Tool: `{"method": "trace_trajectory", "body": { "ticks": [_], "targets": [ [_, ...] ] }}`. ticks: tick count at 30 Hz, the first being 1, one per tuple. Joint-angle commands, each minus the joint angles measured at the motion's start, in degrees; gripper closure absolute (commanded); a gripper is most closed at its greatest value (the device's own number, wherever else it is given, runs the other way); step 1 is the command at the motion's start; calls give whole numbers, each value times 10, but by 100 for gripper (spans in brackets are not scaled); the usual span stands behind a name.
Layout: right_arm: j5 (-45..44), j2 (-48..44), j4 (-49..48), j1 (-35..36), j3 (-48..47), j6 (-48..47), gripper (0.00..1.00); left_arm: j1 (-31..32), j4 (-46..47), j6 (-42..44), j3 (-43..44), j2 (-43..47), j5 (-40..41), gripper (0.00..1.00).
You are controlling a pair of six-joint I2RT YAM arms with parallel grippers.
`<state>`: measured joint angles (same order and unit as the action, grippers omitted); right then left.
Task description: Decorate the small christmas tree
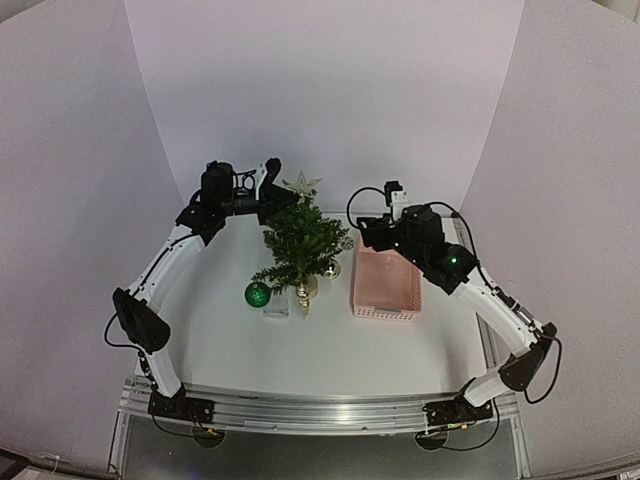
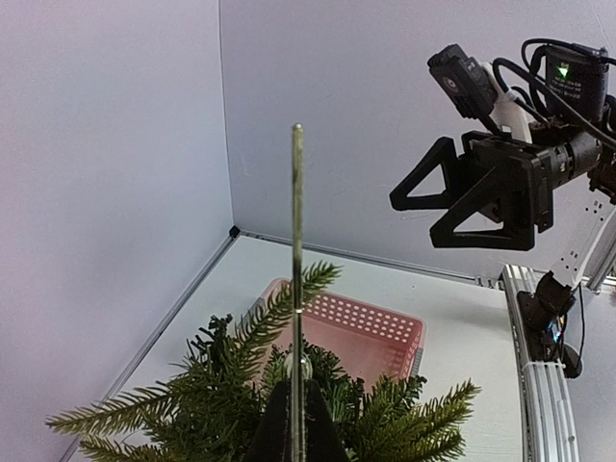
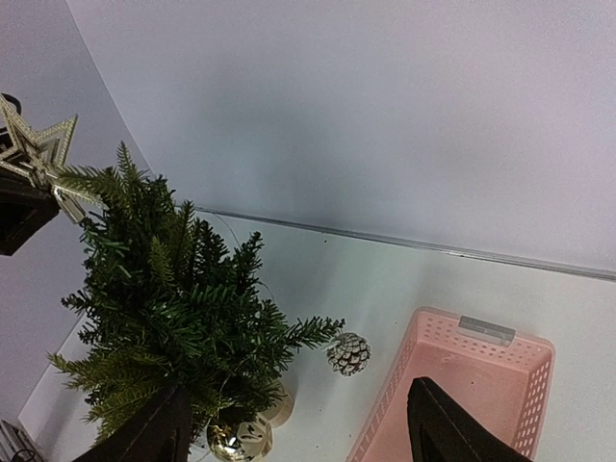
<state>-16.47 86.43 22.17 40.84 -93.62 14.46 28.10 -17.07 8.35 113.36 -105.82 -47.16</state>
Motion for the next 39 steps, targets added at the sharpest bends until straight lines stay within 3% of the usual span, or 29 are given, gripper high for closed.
{"method": "trace_trajectory", "body": {
  "ticks": [1, 25, 27, 30, 36, 39],
  "targets": [
    [-1, -22, -6, -2, 1, 4, 25, 1, -8, 7, -16, 8, 1, 100],
    [5, -7, -6, -2, -20, -9, 25, 1, -26, 24, -55, 18, -3, 100],
    [5, -6, -6, -2, -22, -10, 25, 1, -26, 21, -49, 18, -3, 95],
    [6, -5, -7, -2, -23, -12, 24, -2, -22, 14, -37, 19, -4, 79],
    [6, -4, -6, -2, -20, -11, 24, -11, -28, 3, -6, 25, -7, 63],
    [7, -1, -6, -2, -18, -11, 24, -15, -44, 4, -1, 38, -14, 48]
  ]
}}
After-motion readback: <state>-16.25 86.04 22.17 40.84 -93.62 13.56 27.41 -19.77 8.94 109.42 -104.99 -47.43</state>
